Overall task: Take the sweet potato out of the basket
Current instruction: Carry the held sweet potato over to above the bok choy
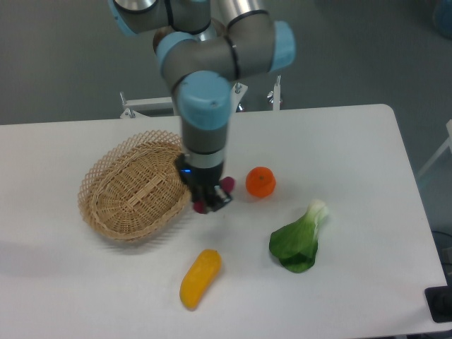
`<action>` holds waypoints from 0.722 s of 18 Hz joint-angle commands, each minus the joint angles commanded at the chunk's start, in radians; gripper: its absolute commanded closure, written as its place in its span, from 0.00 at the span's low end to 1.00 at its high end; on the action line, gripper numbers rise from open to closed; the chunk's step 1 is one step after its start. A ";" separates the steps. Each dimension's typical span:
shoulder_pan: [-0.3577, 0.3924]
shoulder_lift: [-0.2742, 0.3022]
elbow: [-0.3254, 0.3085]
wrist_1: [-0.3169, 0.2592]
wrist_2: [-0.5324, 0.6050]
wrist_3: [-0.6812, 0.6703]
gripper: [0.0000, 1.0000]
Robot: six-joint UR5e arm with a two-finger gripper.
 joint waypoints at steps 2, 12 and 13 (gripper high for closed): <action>0.046 -0.018 0.026 -0.003 0.002 0.063 0.70; 0.111 -0.178 0.189 0.006 0.073 0.114 0.70; 0.111 -0.184 0.196 0.005 0.074 0.112 0.70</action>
